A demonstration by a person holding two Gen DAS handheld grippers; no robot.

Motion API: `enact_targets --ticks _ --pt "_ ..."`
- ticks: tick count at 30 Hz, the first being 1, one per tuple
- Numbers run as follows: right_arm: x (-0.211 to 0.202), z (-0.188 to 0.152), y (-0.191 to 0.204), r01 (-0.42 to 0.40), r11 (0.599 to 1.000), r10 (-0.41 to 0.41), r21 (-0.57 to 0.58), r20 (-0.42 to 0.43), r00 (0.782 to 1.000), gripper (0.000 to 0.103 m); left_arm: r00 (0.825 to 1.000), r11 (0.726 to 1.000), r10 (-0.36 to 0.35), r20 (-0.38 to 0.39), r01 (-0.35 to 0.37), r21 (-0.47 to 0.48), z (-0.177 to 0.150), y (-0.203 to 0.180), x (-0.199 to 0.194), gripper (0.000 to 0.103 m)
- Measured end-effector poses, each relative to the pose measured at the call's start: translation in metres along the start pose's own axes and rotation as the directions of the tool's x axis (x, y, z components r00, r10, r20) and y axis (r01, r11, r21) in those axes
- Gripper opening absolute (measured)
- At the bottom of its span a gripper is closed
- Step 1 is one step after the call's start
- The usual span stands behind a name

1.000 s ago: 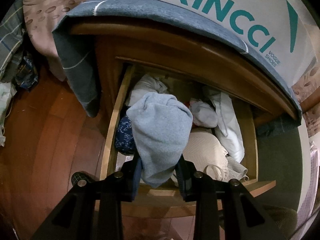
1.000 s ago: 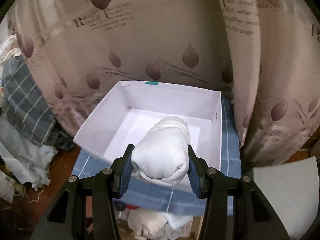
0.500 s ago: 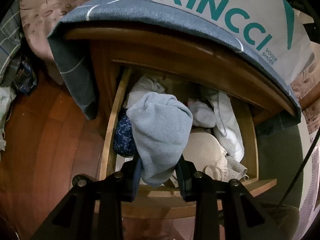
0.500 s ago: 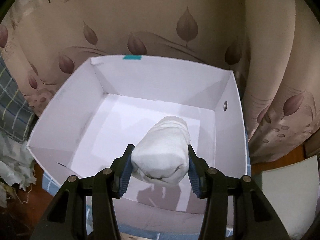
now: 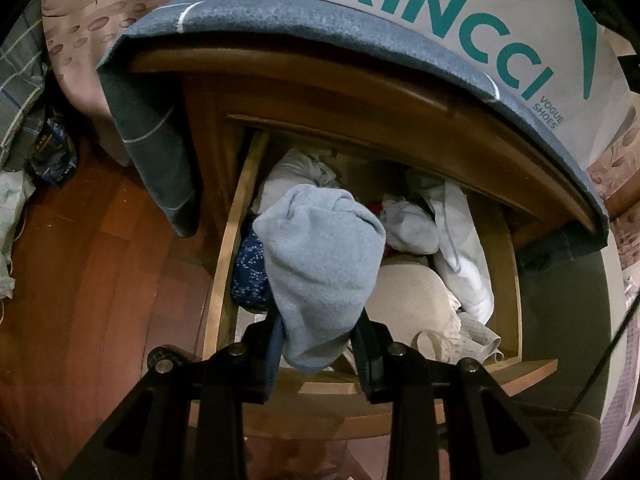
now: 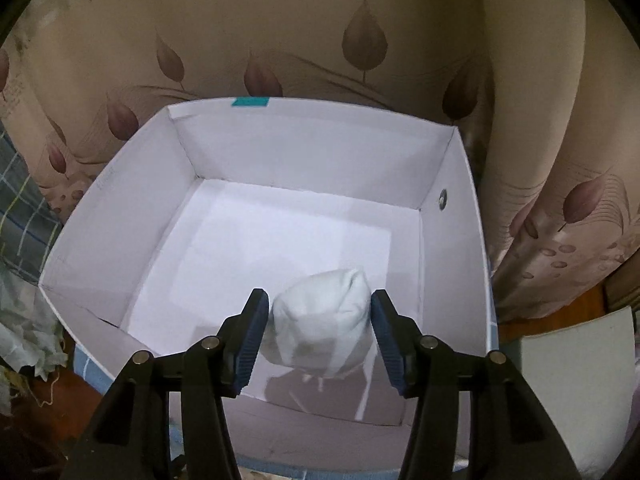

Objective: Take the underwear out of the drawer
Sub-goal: 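Return the right tool to the drawer while the left tool holds the blue sock, then carry the light blue sock with the left tool and release it into the white box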

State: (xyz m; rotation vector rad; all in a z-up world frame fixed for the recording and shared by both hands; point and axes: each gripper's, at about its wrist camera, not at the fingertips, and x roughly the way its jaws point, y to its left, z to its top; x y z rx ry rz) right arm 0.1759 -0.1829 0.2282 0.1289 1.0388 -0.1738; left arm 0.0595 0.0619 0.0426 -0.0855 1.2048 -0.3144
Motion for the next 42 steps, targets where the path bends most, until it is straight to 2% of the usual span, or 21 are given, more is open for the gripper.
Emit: enact_targets --ticks 3,7,15,22,27,31,36,38,42 --pt "-0.017 -0.001 0.0 -0.008 1.0 0.008 -0.004 0.029 1.0 0.06 1.0 1.0 0.006 0.002 -0.006 0.0 0.0 0.001 0.0 0.031" --pt "-0.039 -0.011 0.001 -0.04 0.999 0.04 -0.024 0.032 0.999 0.061 1.0 1.0 0.013 0.01 -0.013 -0.004 0.0 0.002 -0.001 0.031" --pt "-0.079 -0.063 0.005 -0.075 0.992 0.072 -0.102 -0.037 0.997 0.065 1.0 1.0 0.021 0.015 -0.021 0.0 0.0 0.002 -0.002 0.031" --pt "-0.077 -0.116 0.006 -0.106 0.984 0.088 -0.142 -0.129 0.988 0.067 1.0 1.0 0.018 0.025 -0.018 -0.003 0.0 0.002 -0.004 0.031" --pt "-0.046 -0.156 0.006 -0.13 0.983 0.102 -0.128 -0.201 0.974 0.068 0.999 1.0 0.024 0.038 -0.024 0.0 0.0 0.002 -0.007 0.031" --pt "-0.006 -0.189 -0.001 -0.151 0.986 0.132 -0.067 -0.229 0.964 0.068 0.998 0.999 0.031 0.061 -0.032 0.009 0.0 -0.001 -0.011 0.031" --pt "0.054 -0.232 -0.012 -0.107 0.994 0.102 -0.005 -0.272 0.957 0.068 0.996 0.999 0.036 0.087 -0.038 0.02 0.001 -0.003 -0.016 0.031" --pt "0.075 -0.245 -0.017 -0.106 0.994 0.111 0.031 -0.312 0.944 0.068 0.995 0.999 0.034 0.097 -0.037 0.03 0.002 -0.005 -0.018 0.031" --pt "0.096 -0.261 -0.021 -0.091 0.993 0.112 0.078 -0.329 0.938 0.068 0.992 0.998 0.038 0.121 -0.044 0.05 0.005 -0.008 -0.027 0.031"
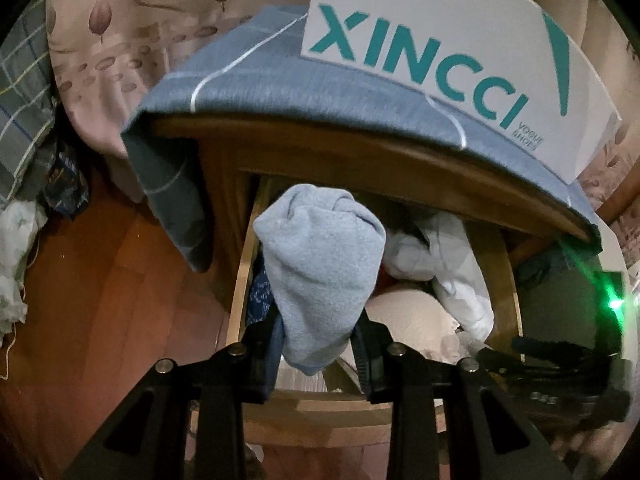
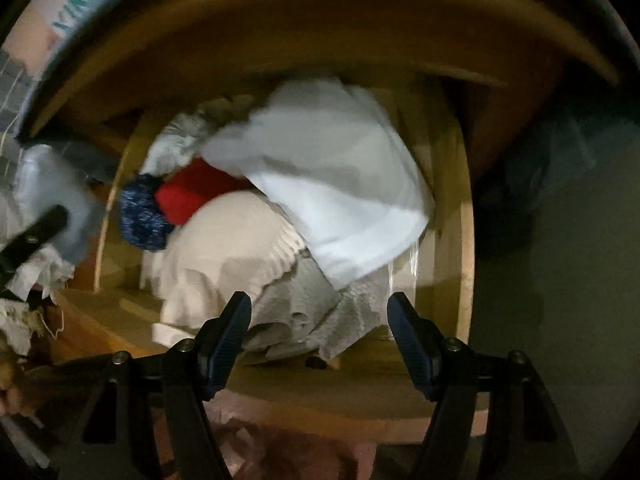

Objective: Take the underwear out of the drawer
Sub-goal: 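Carry the light blue sock with the left tool and release it into the white box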

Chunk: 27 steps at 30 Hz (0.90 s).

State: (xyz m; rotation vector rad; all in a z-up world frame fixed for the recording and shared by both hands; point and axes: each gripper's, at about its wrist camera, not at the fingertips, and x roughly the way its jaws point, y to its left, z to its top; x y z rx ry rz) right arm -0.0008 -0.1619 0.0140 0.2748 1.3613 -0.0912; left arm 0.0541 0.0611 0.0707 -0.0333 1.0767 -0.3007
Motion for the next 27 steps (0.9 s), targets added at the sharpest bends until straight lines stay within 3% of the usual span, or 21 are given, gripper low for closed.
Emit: enact_targets --ticks 2,4,12,22,27 --pt "0.005 0.0 0.0 0.007 1.0 -0.007 -0.002 0.004 1.0 0.069 1.0 1.0 -0.008 -0.001 0.008 -0.001 0.003 -0.001 -0.003 0.031" --pt "0.008 -0.002 0.0 0.019 1.0 -0.019 -0.007 0.014 1.0 0.076 1.0 1.0 -0.011 -0.001 0.011 0.011 0.007 -0.006 -0.008 0.031" --pt "0.01 -0.003 0.001 0.034 0.999 -0.034 -0.027 0.018 0.999 0.078 0.999 0.998 -0.038 0.039 0.036 0.046 0.032 -0.021 -0.057 0.031" --pt "0.006 -0.003 0.002 0.04 0.998 -0.039 -0.045 0.031 0.999 0.081 0.979 0.987 -0.059 0.195 0.028 0.158 0.121 -0.05 -0.163 0.031" --pt "0.006 -0.004 0.002 0.035 0.998 -0.033 -0.054 0.03 0.999 0.081 0.963 0.974 -0.069 0.259 0.009 0.228 0.177 -0.07 -0.19 0.031"
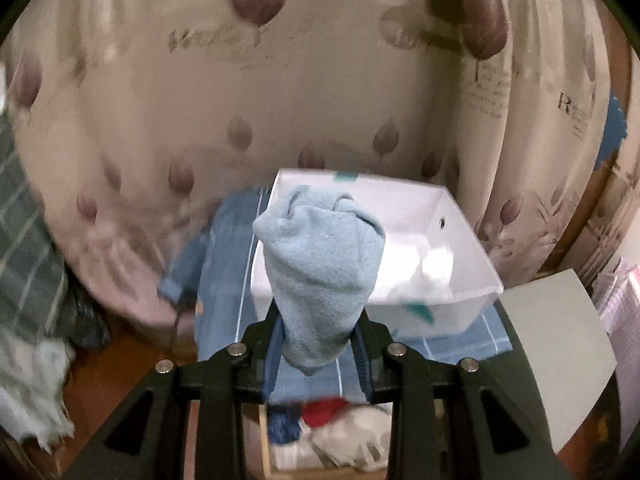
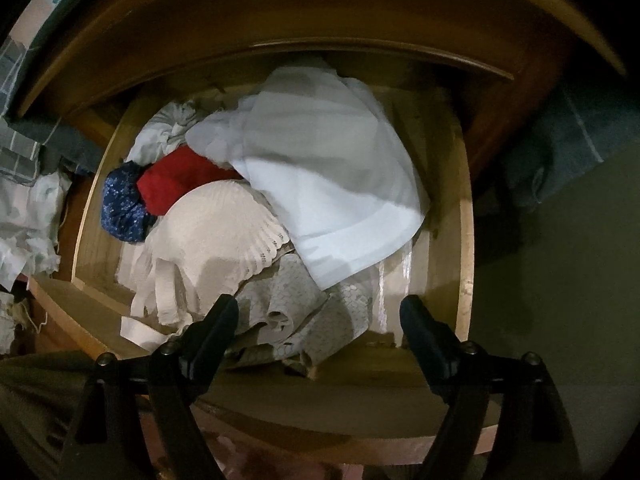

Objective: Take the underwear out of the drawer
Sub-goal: 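Carry the light blue sock with the left tool and release it into the white box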

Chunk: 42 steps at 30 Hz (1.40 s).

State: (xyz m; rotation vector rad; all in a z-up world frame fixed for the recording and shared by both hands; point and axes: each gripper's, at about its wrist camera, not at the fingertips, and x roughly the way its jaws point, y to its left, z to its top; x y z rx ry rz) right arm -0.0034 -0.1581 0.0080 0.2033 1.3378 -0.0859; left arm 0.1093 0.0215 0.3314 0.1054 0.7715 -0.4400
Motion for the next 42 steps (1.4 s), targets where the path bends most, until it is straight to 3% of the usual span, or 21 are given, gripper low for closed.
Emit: enact_targets --ticks 4,10,20,36,42 --pt "-0.005 0.001 0.0 0.001 1.0 0.0 -0.008 0.022 1.0 0.081 1.0 1.0 -0.005 -0.017 0.005 0.02 0.034 -0.002 0.027 0.031" --pt "-0.005 0.001 -0.002 -0.023 1.0 0.023 0.016 0.023 0.999 0.081 0.994 1.0 0.002 -0.105 0.001 0.03 0.05 -0.005 0.093 0.031" --pt "-0.001 0.003 -0.008 -0.041 0.998 0.041 0.047 0.007 0.999 0.081 0.96 0.999 0.039 -0.278 -0.04 0.002 0.021 0.003 0.171 0.031" --pt "-0.001 0.004 -0.008 -0.031 0.998 0.031 0.045 0.011 0.999 0.082 0.928 0.992 0.084 -0.363 -0.111 -0.057 -0.001 -0.008 0.162 0.031" --pt "-0.002 0.006 -0.013 -0.039 0.997 0.038 0.07 0.015 0.999 0.082 0.933 0.991 0.108 -0.343 -0.128 -0.036 -0.001 -0.012 0.161 0.034"
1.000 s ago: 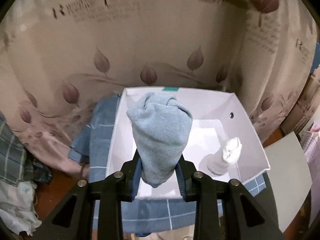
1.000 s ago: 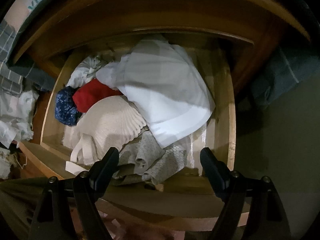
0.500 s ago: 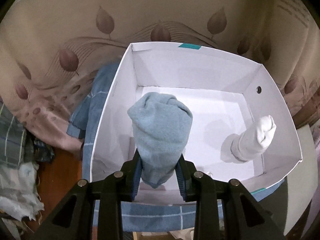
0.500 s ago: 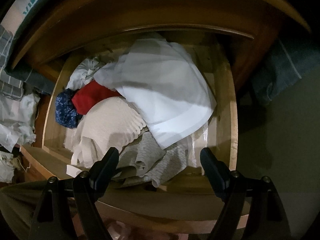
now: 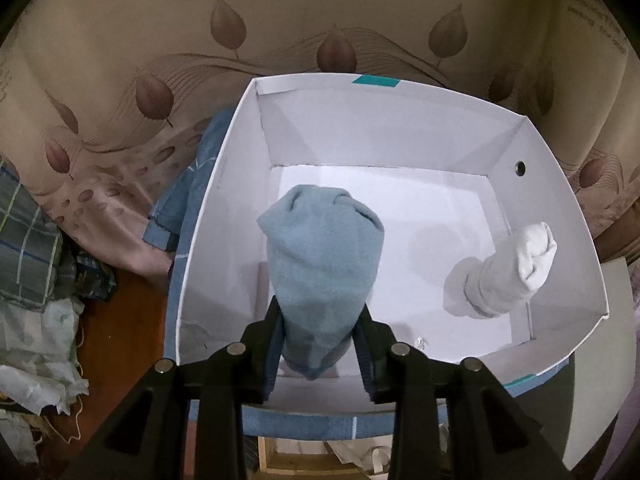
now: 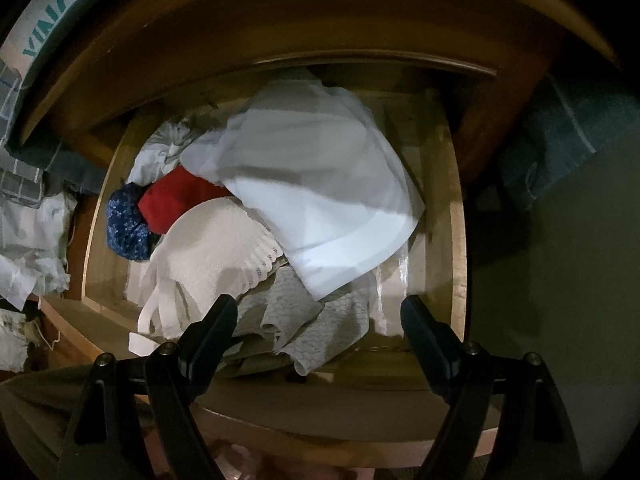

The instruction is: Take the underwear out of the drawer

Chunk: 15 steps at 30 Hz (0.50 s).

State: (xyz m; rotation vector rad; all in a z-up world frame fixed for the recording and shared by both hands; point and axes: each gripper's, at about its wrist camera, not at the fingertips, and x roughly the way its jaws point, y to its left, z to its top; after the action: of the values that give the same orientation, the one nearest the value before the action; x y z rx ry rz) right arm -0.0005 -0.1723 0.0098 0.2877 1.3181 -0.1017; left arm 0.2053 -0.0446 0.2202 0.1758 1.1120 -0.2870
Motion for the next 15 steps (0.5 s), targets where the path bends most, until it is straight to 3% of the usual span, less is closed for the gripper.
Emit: enact_targets --ticks 5,10,15 --pt "0.0 0.001 -0.001 -0.011 1.0 0.011 0.011 -0.008 1.0 0.082 0.999 1.0 -0.003 0.053 0.003 0.009 0.001 0.0 -0.007 0.037" --pt "-0.001 0.001 -0.002 -0.011 1.0 0.011 0.014 0.0 1.0 0.082 0.991 0.999 -0.049 0.128 0.045 0.03 0.001 -0.001 -0.03 0.053" --pt "-0.004 0.002 -0.007 -0.024 0.999 0.024 0.037 0.011 1.0 0.082 0.986 0.996 -0.083 0.146 0.08 0.028 -0.01 0.003 -0.055 0.054"
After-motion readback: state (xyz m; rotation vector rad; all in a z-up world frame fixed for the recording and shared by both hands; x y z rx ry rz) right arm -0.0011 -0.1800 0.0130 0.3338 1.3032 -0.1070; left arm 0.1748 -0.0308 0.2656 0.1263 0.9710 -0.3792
